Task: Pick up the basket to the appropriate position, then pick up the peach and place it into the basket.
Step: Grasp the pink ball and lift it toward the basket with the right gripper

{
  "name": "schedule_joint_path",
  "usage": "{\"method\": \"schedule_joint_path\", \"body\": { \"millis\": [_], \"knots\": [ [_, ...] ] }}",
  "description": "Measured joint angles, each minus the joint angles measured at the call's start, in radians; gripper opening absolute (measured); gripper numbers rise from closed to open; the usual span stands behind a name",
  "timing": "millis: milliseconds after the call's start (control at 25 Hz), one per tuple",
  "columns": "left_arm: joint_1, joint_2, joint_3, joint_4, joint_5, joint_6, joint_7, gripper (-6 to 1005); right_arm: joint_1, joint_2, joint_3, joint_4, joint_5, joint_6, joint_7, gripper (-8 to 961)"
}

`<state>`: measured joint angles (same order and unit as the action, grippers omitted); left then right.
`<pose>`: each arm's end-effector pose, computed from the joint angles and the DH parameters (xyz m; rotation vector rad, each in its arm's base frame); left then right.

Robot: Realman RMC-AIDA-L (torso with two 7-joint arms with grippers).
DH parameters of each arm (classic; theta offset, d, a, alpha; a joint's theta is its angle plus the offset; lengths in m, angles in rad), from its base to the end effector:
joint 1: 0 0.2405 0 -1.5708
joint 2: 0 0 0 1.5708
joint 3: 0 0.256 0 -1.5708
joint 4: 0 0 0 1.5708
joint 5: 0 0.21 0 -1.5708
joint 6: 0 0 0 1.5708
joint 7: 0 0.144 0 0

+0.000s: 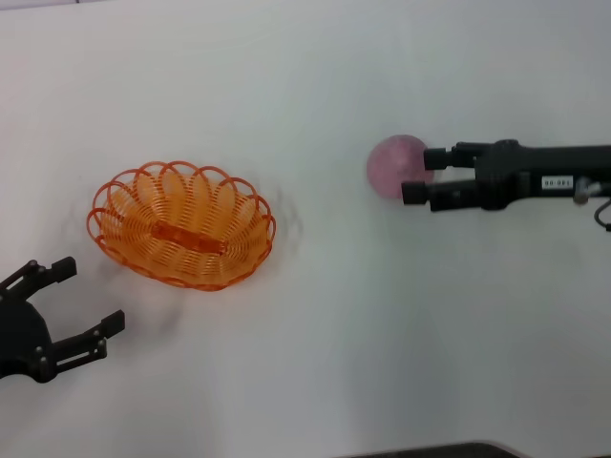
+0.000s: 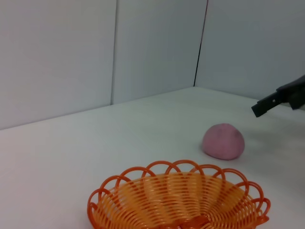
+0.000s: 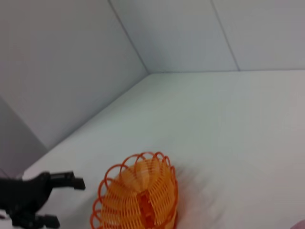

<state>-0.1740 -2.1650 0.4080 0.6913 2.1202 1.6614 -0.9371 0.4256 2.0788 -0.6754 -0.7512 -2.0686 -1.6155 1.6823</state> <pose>-0.3552 0.2038 -0.0031 -2.4996 -0.5794 -0.6138 0.2915 0.3013 0.0123 -2.6531 1.0816 0.6580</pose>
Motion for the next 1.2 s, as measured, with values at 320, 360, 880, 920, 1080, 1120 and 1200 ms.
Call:
{"method": "schedule_joint_path", "body": {
  "millis": [320,360,880,920,1080,1120,1200],
  "knots": [
    [-0.003,0.001,0.0,-0.002,0.006,-0.008,0.0,938,0.055,-0.001,-0.026,-0.139,-0.091,-0.004,0.332,944],
    [-0.003,0.001,0.0,-0.002,0.006,-0.008,0.0,938,0.069,0.0,-0.029,-0.163,-0.121,-0.004,0.375,944],
    [-0.002,0.001,0.0,-0.001,0.008,-0.012,0.0,938,0.294,0.013,-0.121,-0.298,-0.568,0.029,0.564,935],
    [-0.001,0.001,0.0,-0.001,0.008,-0.014,0.0,938,0.3,0.015,-0.15,-0.299,-0.577,0.043,0.565,934],
    [0.002,0.001,0.0,-0.003,0.008,-0.021,0.0,937,0.313,0.02,-0.234,-0.297,-0.589,0.097,0.583,927],
    [0.003,0.001,0.0,-0.003,0.009,-0.022,0.0,937,0.315,0.02,-0.248,-0.295,-0.59,0.107,0.59,925],
    [0.003,0.001,0.0,-0.004,0.009,-0.022,0.0,937,0.318,0.022,-0.271,-0.289,-0.591,0.125,0.601,922]
  ]
}}
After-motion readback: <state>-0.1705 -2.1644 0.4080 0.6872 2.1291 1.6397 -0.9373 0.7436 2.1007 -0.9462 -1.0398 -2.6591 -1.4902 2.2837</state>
